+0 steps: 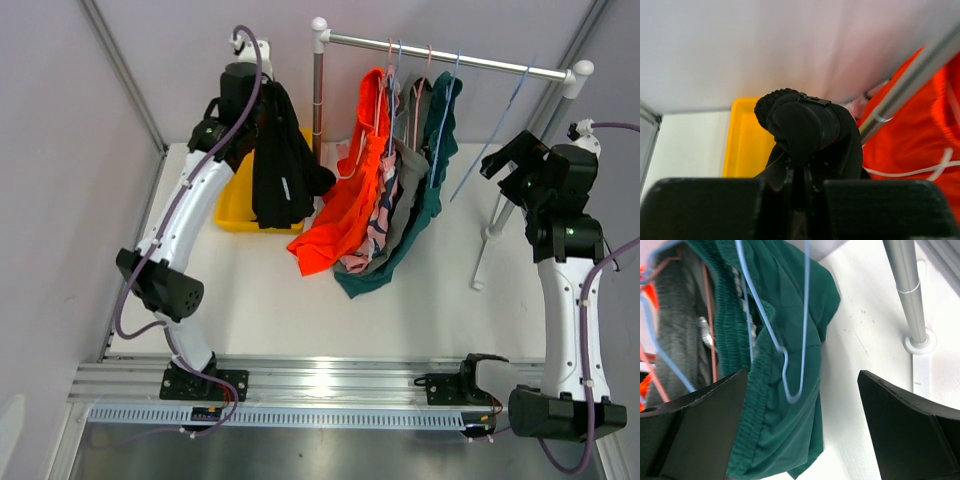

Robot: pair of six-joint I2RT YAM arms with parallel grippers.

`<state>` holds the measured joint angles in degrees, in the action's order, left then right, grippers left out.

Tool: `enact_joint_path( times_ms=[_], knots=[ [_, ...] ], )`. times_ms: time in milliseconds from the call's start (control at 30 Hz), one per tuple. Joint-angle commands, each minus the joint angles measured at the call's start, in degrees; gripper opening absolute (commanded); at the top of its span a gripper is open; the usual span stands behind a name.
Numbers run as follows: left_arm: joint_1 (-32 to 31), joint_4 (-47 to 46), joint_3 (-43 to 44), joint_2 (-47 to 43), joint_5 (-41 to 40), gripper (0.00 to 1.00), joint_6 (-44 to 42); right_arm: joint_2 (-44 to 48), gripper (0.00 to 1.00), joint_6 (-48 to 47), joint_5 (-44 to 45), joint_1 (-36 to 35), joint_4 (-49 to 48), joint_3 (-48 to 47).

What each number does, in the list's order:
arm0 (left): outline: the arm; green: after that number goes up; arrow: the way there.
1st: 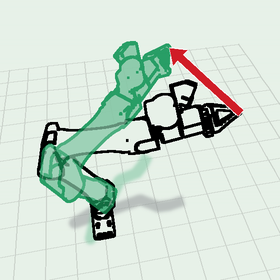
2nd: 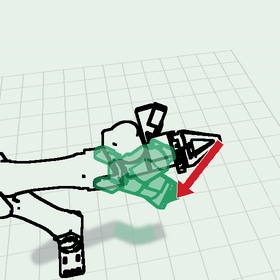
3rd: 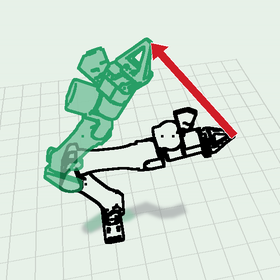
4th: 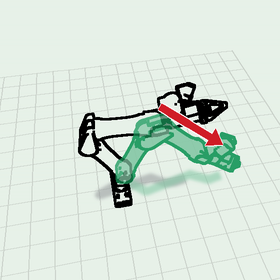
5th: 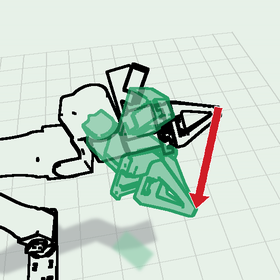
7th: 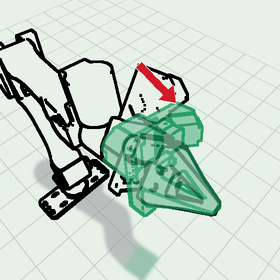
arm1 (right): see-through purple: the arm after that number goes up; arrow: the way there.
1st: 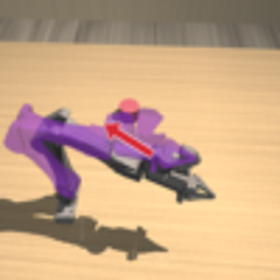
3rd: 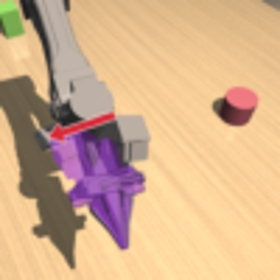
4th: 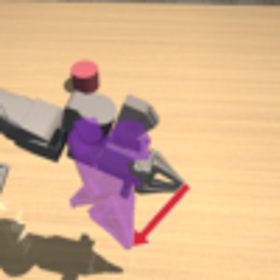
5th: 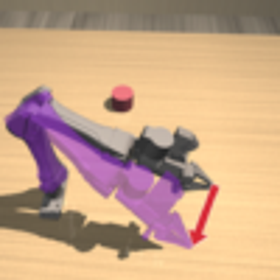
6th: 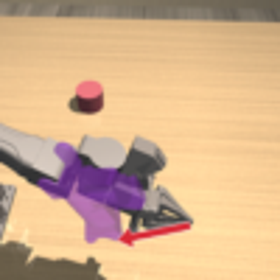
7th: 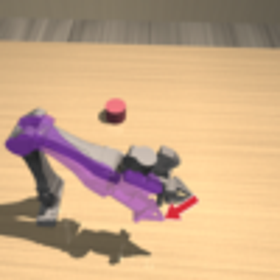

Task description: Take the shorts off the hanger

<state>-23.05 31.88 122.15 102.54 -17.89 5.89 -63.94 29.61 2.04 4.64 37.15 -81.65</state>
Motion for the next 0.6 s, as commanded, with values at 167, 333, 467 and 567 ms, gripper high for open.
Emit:
enact_joint_path(
  times_ms=[167,333,467,567],
  knots=[
    [1.1,-3.8,-7.5,0.4,-3.7,0.99,3.5,7.8,0.99,-2.4,0.9,0.3,2.5,-8.7],
    [1.0,-1.9,-15.0,-5.8,-0.4,0.99,7.8,9.4,1.00,1.1,-9.2,0.2,-4.7,-10.7],
    [0.8,-4.5,-26.2,-16.1,4.1,0.99,9.8,5.9,0.99,4.0,-14.3,0.2,-7.2,-13.4],
    [0.4,-4.3,-35.6,-23.8,6.2,0.99,10.3,2.7,0.98,5.3,-16.3,-0.4,-10.4,-13.5]
  ],
)
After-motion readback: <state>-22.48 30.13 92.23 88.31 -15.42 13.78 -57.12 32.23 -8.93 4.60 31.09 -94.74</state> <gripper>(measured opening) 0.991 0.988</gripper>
